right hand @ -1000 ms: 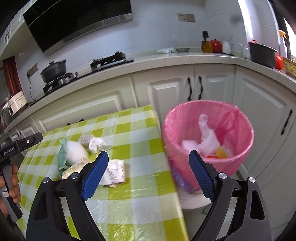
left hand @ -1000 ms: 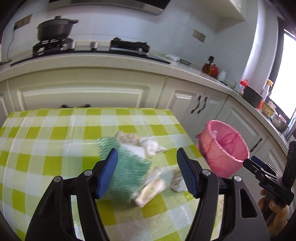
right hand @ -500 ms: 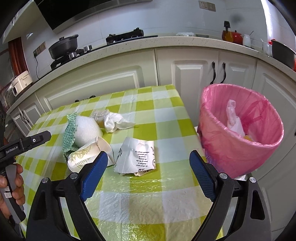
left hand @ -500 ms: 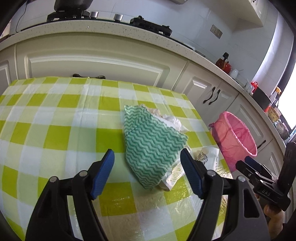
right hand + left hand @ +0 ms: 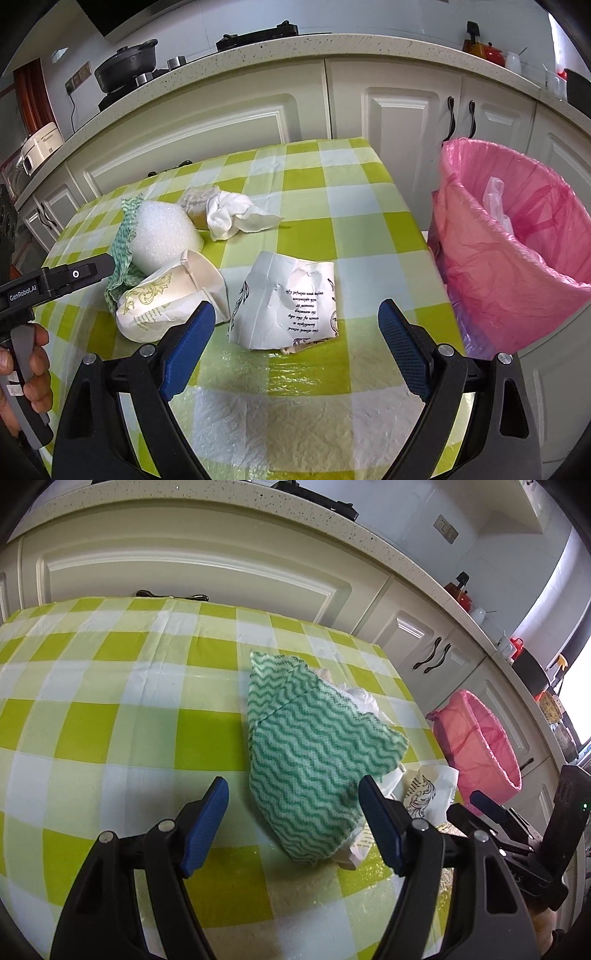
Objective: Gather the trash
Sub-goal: 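Move both tools back over the remaining trash on the table, then grasp the green zigzag cloth with the left tool while the right tool grasps the white paper bag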
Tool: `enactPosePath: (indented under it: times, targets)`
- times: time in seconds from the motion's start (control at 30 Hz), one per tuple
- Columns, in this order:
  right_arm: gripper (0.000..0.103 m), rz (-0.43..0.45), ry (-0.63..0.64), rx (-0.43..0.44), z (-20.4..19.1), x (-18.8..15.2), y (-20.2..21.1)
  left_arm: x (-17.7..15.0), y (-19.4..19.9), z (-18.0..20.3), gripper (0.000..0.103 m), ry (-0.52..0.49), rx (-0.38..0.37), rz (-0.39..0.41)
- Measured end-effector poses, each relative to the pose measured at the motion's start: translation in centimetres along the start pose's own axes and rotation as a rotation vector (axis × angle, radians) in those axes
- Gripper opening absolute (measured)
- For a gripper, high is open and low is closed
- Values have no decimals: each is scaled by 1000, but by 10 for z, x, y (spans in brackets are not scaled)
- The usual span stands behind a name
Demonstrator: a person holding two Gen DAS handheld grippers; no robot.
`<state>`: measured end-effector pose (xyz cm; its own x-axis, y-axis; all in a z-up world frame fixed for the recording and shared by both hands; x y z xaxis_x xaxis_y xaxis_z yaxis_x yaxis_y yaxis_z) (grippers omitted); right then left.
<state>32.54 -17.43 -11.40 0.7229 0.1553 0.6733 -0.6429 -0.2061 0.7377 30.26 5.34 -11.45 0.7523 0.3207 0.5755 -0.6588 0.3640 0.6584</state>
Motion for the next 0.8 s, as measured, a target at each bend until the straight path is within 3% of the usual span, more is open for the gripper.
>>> enactPosePath:
  times: [0.07,0.2,0.43,0.57,0.8]
  targets:
    - [85,-4,3,0,-2,1,-4,-1,-5,-1,57,-1,0,-16]
    - [83,-14,12,2,-5,0,-10,-4,-11,-2,47,-4,-5,-34]
    - [64,-42,26,6,-11,-2,-23,-5,-13,-5,26,-3,-7,-45]
    - [63,-38,34,7,-13,-2,-20,-5,-8,-6,11,-9,-2,-42]
    - [63,-16,27,6,-12,-4,-9,-5,7,-8,5,-10,14,-15]
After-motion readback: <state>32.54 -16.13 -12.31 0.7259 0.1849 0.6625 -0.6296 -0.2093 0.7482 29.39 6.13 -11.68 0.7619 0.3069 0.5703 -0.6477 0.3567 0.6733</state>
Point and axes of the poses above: each gripper's, at about its wrist camera, not at the fingertips, and y roughly against the way its jaws point, z to its right, x to its top, the point moved 6 cm from there along -y, roughly the way its jaws point, and after that the axes turned 9 degrees about -x, right-handed, at the moved point
